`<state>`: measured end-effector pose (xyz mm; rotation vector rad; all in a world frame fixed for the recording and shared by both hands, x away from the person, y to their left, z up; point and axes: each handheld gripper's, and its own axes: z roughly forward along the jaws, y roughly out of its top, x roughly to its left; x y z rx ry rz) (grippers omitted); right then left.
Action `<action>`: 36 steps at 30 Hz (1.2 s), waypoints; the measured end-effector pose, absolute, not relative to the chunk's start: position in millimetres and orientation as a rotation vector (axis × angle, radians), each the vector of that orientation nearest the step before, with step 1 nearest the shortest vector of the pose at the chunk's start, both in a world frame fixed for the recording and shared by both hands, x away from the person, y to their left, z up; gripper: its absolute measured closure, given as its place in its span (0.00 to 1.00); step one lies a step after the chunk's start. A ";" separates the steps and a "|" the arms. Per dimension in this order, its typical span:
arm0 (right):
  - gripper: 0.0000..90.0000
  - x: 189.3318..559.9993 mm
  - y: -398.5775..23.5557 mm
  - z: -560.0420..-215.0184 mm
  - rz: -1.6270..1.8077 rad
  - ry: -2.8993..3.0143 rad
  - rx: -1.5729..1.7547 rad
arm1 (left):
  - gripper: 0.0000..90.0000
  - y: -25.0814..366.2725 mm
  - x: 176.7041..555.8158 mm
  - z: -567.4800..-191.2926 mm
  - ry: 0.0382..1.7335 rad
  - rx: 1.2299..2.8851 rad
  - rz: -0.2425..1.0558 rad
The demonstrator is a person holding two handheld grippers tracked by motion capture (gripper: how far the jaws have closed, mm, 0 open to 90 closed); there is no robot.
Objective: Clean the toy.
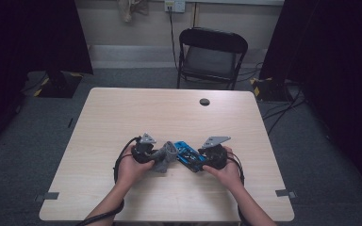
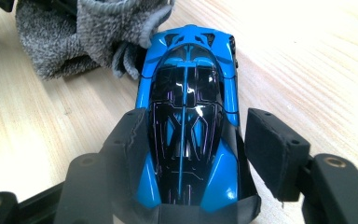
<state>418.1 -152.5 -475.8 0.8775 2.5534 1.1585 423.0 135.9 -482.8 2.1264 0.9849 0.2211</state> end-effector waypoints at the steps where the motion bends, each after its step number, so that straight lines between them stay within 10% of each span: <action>1: 0.45 418.2 -152.7 -475.9 1.159 2.555 0.880 | 0.75 136.7 423.9 -483.2 0.994 2.115 0.208; 22: 0.44 418.3 -153.8 -476.2 1.164 2.557 0.881 | 0.75 147.6 428.7 -478.7 1.041 2.082 0.231; 36: 0.44 418.4 -153.2 -476.0 1.161 2.557 0.884 | 0.75 92.7 370.0 -474.2 0.715 2.179 0.072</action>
